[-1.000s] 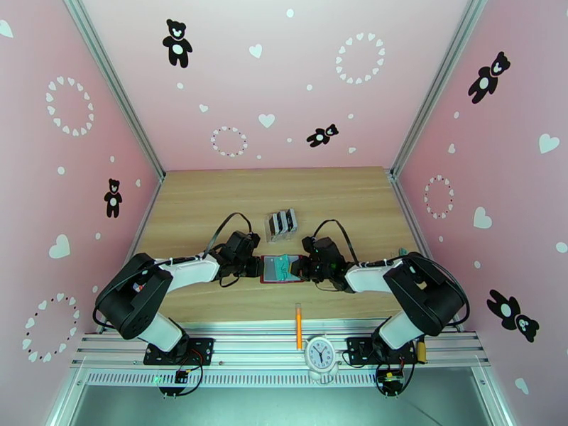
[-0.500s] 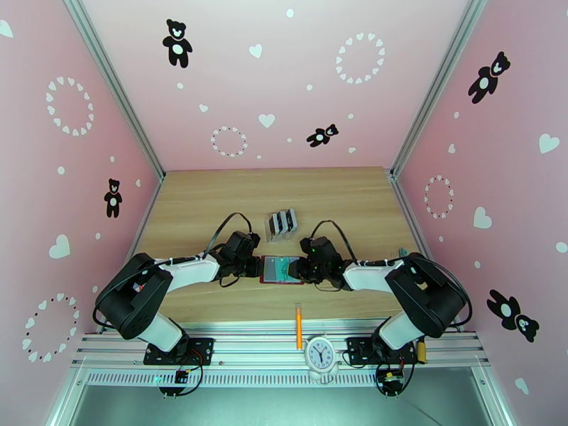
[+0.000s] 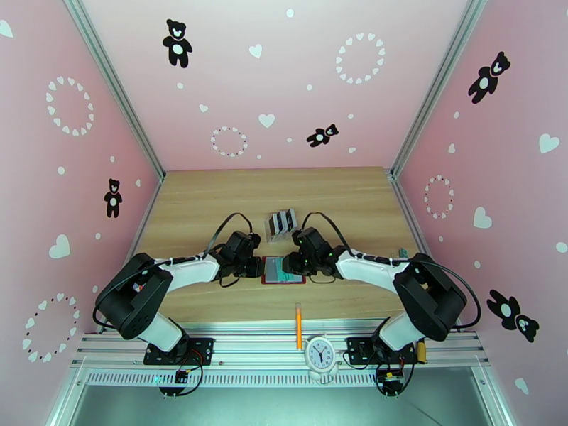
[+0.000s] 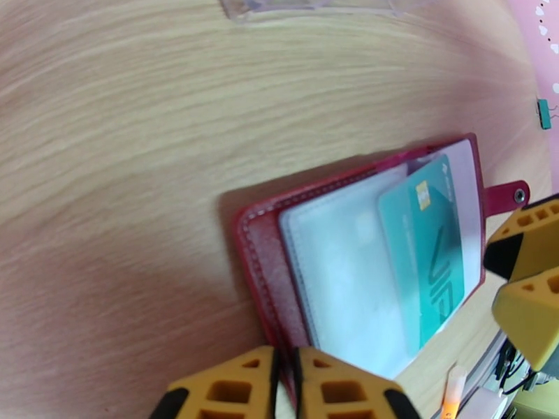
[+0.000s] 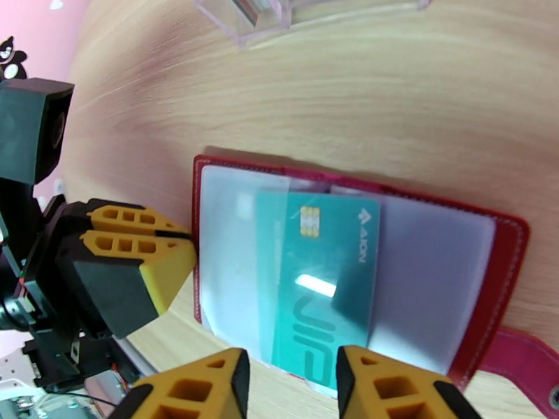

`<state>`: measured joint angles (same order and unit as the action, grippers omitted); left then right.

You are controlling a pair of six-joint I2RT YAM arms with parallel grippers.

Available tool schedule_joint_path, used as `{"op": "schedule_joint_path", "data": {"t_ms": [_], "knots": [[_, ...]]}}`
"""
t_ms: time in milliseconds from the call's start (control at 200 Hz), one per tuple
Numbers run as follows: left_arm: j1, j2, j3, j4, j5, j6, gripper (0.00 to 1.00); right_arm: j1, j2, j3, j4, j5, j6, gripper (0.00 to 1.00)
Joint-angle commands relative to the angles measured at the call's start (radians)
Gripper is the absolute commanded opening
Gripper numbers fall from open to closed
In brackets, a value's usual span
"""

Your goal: Put the credit cards into the card holder

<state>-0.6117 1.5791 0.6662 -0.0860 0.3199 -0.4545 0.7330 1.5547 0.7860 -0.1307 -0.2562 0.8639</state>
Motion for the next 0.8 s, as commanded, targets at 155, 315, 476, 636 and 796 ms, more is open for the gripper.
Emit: {"op": "schedule_joint_path", "data": {"t_ms": [155,315,476,636,796], "knots": [[-0.034,0.018,-0.006,0.028,0.045,-0.010,0.17,0.037,0.057,0.107,-0.211,0.139,-0.066,0.42],[-0.039,0.017,-0.006,0.025,0.044,-0.010,0.17,0.042,0.077,0.126,-0.233,0.161,-0.074,0.43],[-0.040,0.022,-0.001,0.016,0.035,-0.007,0.17,0.042,0.089,0.139,-0.245,0.179,-0.084,0.43],[-0.040,0.030,0.003,0.015,0.034,-0.007,0.17,0.042,0.115,0.155,-0.238,0.163,-0.089,0.44],[-0.039,0.030,0.006,0.013,0.033,-0.005,0.17,0.046,0.141,0.172,-0.235,0.157,-0.096,0.44]]}}
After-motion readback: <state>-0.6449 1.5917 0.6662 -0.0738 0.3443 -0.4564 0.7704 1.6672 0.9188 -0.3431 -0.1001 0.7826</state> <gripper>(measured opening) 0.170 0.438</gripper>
